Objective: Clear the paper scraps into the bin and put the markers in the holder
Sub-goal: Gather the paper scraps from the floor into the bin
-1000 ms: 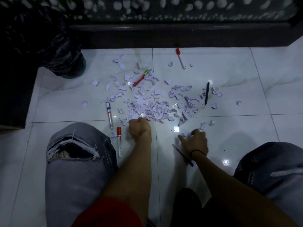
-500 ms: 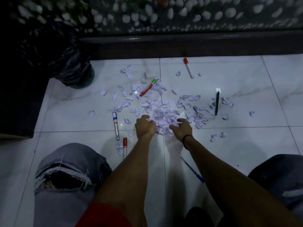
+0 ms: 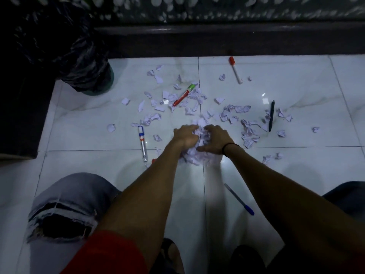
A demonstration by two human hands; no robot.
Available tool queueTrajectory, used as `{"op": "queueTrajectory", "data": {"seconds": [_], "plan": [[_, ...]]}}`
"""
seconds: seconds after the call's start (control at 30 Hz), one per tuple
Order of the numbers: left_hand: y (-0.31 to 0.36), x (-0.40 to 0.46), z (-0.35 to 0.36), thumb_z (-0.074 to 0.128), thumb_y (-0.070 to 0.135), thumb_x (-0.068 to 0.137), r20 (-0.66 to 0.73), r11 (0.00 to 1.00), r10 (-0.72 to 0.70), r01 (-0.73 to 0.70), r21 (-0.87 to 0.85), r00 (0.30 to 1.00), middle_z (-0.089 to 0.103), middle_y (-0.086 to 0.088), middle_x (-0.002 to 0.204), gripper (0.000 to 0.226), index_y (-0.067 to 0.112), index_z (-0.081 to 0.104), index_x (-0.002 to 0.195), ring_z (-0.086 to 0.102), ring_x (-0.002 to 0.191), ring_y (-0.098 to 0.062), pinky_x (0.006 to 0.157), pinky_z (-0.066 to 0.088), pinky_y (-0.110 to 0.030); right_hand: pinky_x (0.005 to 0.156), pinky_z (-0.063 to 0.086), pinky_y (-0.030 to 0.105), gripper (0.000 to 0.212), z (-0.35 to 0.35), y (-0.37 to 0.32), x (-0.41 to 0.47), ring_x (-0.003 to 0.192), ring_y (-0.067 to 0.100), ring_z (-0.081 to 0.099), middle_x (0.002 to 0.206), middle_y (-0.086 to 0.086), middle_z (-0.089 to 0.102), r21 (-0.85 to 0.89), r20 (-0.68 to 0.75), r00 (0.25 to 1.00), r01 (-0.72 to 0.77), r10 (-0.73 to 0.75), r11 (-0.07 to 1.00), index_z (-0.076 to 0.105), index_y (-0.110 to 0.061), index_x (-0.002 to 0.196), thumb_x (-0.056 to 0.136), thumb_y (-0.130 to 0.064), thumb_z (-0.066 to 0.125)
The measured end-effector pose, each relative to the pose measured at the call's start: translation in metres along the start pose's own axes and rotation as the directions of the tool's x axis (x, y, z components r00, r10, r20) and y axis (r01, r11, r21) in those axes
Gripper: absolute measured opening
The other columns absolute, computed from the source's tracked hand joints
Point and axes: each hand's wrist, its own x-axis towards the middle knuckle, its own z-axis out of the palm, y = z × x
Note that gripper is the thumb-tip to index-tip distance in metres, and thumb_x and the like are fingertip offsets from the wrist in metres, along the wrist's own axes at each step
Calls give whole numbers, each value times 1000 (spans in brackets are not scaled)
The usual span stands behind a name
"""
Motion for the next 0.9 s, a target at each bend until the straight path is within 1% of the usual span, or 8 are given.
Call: {"op": "queueTrajectory", "data": {"seconds": [0.1, 0.23, 0.33, 0.43, 0.57, 0.7, 0.77, 0.9], "plan": [[-18, -19, 5, 55, 36, 95, -59, 999, 29, -31, -31, 998, 38, -5, 158, 57, 27, 42, 150, 32, 145, -30, 120, 18, -46, 108, 39, 48, 129, -4, 6, -24, 135, 32, 36, 151, 6, 34, -29, -5, 1000, 18, -19, 999, 25, -29, 148, 42, -67, 87], [-38, -40, -6, 80, 24, 78, -56, 963, 7, 8, 268, 998, 12, 1, 165, 103, 41, 15, 156, 15, 148, -35, 113, 30, -59, 107, 39, 58, 158, -9, 17, -41, 141, 36, 27, 158, 5, 15, -160, 30, 999, -28, 33, 987, 0, -38, 152, 24, -67, 89], [-48, -45, 2, 89, 11, 66, -29, 924, -5, 15, 382, 1000, 3, -1, 166, 129, 43, 3, 156, 11, 148, -38, 112, 37, -54, 106, 41, 56, 162, 3, 11, -41, 138, 39, 29, 155, 10, 13, -187, 51, 997, -48, 59, 981, -9, -39, 152, 28, -57, 94], [-48, -45, 15, 94, 17, 61, -47, 947, 14, 2, 320, 999, 8, -4, 164, 132, 41, 6, 156, 16, 146, -40, 110, 42, -50, 107, 41, 56, 164, 22, -1, -42, 137, 39, 25, 153, 6, 9, -115, 25, 995, -89, 92, 989, -7, -38, 152, 26, -55, 95], [-34, -39, 27, 94, 29, 59, -62, 978, 126, -113, 178, 990, 35, -9, 148, 119, 29, 25, 156, 39, 129, -38, 108, 42, -46, 106, 42, 49, 138, 47, -7, -43, 130, 38, 32, 147, 9, 19, 28, -55, 993, -102, 103, 994, 12, -30, 151, 43, -42, 96], [-33, -40, 34, 89, 23, 67, -110, 971, 238, -237, 18, 965, 59, -13, 130, 79, 13, 55, 138, 54, 120, -32, 102, 44, -36, 99, 45, 35, 78, 55, -9, -39, 116, 32, 55, 128, 13, 54, 146, -132, 980, -131, 151, 980, 45, -15, 133, 67, -35, 82], [-35, -41, 34, 88, 22, 69, -122, 972, 186, -201, -123, 975, 68, -11, 124, 64, 11, 65, 128, 62, 114, -30, 100, 49, -34, 97, 45, 31, 57, 49, -9, -38, 113, 32, 60, 125, 12, 61, 136, -71, 983, -156, 167, 978, 52, -11, 126, 78, -35, 72], [-38, -51, 25, 87, 11, 69, -82, 871, 36, -71, -487, 996, 74, -6, 112, 53, 14, 71, 120, 70, 102, -25, 94, 58, -41, 102, 42, 33, 52, 25, -22, -50, 119, 31, 57, 132, 13, 58, 63, -7, 995, -98, 99, 993, 51, -9, 130, 87, -35, 65]]}}
